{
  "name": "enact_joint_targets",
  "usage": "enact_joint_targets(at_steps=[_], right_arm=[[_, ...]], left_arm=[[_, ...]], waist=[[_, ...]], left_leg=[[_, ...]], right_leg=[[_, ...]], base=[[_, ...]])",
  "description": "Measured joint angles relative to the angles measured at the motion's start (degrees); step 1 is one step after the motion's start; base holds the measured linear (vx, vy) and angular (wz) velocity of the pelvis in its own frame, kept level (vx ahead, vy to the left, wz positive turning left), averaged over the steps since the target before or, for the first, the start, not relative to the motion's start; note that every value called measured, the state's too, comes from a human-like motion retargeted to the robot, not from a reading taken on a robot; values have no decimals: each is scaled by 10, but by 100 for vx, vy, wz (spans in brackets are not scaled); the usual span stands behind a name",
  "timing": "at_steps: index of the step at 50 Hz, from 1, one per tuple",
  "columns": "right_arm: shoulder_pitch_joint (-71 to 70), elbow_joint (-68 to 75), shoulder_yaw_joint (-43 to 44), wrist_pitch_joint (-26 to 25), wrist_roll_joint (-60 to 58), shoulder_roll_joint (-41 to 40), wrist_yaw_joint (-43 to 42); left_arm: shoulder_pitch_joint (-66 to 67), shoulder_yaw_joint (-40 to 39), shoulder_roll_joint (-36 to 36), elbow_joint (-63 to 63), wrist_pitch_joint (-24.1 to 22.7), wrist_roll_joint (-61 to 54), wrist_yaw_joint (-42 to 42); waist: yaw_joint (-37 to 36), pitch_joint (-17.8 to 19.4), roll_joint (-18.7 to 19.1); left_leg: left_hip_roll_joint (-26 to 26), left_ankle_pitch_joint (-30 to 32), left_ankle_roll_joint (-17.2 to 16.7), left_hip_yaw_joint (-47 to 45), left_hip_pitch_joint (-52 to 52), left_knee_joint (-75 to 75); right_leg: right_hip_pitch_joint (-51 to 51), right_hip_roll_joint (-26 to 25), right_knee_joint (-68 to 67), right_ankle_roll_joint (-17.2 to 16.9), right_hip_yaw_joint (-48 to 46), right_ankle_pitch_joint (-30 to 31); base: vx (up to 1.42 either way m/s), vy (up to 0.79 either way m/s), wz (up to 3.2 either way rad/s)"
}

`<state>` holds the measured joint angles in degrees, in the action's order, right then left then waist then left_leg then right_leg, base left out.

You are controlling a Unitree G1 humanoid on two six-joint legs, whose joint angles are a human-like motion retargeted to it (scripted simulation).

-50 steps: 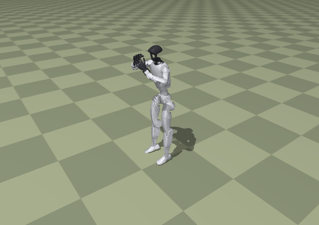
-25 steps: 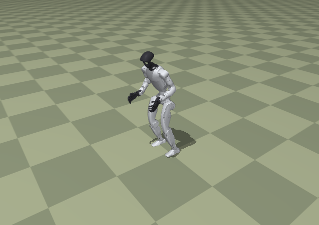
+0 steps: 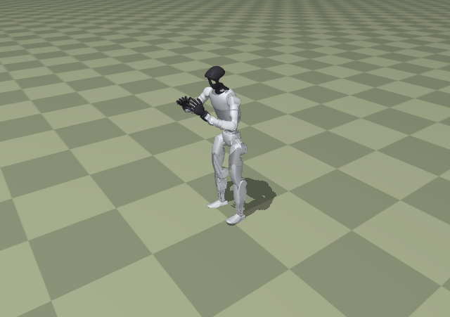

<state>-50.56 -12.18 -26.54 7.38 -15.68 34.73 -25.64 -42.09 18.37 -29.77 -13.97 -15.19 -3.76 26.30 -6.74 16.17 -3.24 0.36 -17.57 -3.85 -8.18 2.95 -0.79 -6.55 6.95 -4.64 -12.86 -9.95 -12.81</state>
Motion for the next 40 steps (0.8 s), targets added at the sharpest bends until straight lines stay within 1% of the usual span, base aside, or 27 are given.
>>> enact_joint_targets(at_steps=[3,5,7,10,12,13,15,16,18,20,22,23,25,27,30,32,33,35,37,38,40], right_arm=[[105,9,10,7,67,41,5],[181,34,22,13,122,48,14],[246,82,42,17,135,46,36],[322,177,79,11,74,34,71],[433,207,113,42,39,10,75],[449,226,127,38,48,1,75],[483,243,150,35,89,-23,54],[523,228,164,42,122,-34,50],[613,186,197,53,190,-59,51],[697,139,226,42,276,-95,79],[771,107,248,46,381,-139,98],[798,102,252,51,428,-159,100],[819,116,245,59,480,-184,86],[794,150,224,50,428,-173,43],[701,188,194,4,208,-120,-32],[650,174,193,-13,111,-97,-39],[631,161,195,-11,102,-94,-32],[604,134,200,1,137,-101,-12],[590,113,194,7,167,-112,0],[585,105,188,7,162,-114,3],[567,94,173,4,130,-117,9]], left_arm=[[68,-27,-14,-8,6,12,-6],[140,-45,-25,-8,6,11,-13],[235,-59,-46,3,0,19,-30],[396,-66,-86,39,-10,58,-70],[560,-64,-104,45,-13,101,-102],[591,-63,-104,67,-7,100,-111],[640,-66,-87,102,-3,68,-125],[676,-75,-77,101,-1,43,-123],[745,-96,-63,83,2,-6,-121],[788,-122,-65,53,2,-49,-91],[805,-139,-81,33,7,-58,-87],[805,-144,-86,31,11,-55,-91],[789,-147,-85,45,24,-59,-95],[766,-133,-63,80,41,-93,-79],[732,-88,-23,148,53,-170,-33],[740,-61,-24,160,44,-194,-30],[749,-51,-31,157,39,-195,-40],[769,-46,-48,137,30,-185,-67],[781,-63,-54,111,24,-174,-74],[780,-76,-51,98,21,-168,-64],[750,-107,-31,77,16,-147,-19]], waist=[[-2,11,-1],[3,19,-3],[15,27,-4],[42,43,-5],[57,32,-8],[60,43,-7],[60,66,-1],[57,72,1],[52,76,1],[50,75,-4],[49,70,-6],[49,69,-6],[45,69,-1],[35,71,-3],[23,78,-23],[27,89,-42],[31,96,-49],[38,115,-60],[46,130,-58],[50,132,-54],[59,133,-40]], left_leg=[[-1,-1,3,1,-2,4],[0,0,2,-2,-2,9],[3,2,-3,-6,-1,11],[14,2,-16,-14,5,11],[33,-41,-26,-29,34,88],[39,-43,-29,-34,40,88],[46,-9,-39,-35,25,13],[49,1,-37,-39,23,1],[46,14,-26,-34,30,-9],[30,34,7,-14,54,-4],[15,35,30,8,101,52],[9,30,36,16,128,92],[6,14,45,19,179,176],[14,10,52,-4,194,218],[24,31,62,-55,176,233],[20,67,61,-59,152,226],[15,79,59,-50,142,222],[3,69,55,-13,127,212],[1,44,64,23,141,209],[6,37,76,34,164,221],[19,21,105,49,258,302]], right_leg=[[0,-1,-6,2,8,-3],[0,-2,-9,3,11,-2],[-1,-3,-11,2,10,-1],[-7,-8,-13,-1,-3,-1],[-20,-3,-62,-2,-32,-33],[-29,-3,-70,-4,-45,-36],[-27,-15,-30,-9,-64,-10],[-27,-16,-30,-5,-61,4],[-27,-21,-30,1,-17,51],[-27,-24,-24,6,61,94],[-22,-14,-14,12,82,79],[-20,-7,-8,19,74,74],[-21,-1,0,32,58,71],[-30,-3,-6,29,62,73],[-55,-8,-19,-5,96,88],[-62,-10,-9,-19,114,104],[-64,-12,0,-17,120,112],[-70,-17,16,1,127,121],[-100,-26,4,49,121,106],[-128,-31,-21,80,111,91],[-223,-42,-136,131,102,48]], base=[[-8,3,-5],[-8,2,-4],[-8,1,-2],[-9,-1,-3],[-2,-2,-9],[-13,-4,-30],[-20,-6,-39],[-15,-8,-29],[-10,-9,2],[-11,-12,47],[-13,-13,83],[-14,-11,80],[-15,-7,43],[-14,-3,-39],[-13,0,-105],[-16,2,-106],[-21,4,-90],[-27,5,-71],[-35,6,-40],[-41,6,-11],[-43,6,24]])
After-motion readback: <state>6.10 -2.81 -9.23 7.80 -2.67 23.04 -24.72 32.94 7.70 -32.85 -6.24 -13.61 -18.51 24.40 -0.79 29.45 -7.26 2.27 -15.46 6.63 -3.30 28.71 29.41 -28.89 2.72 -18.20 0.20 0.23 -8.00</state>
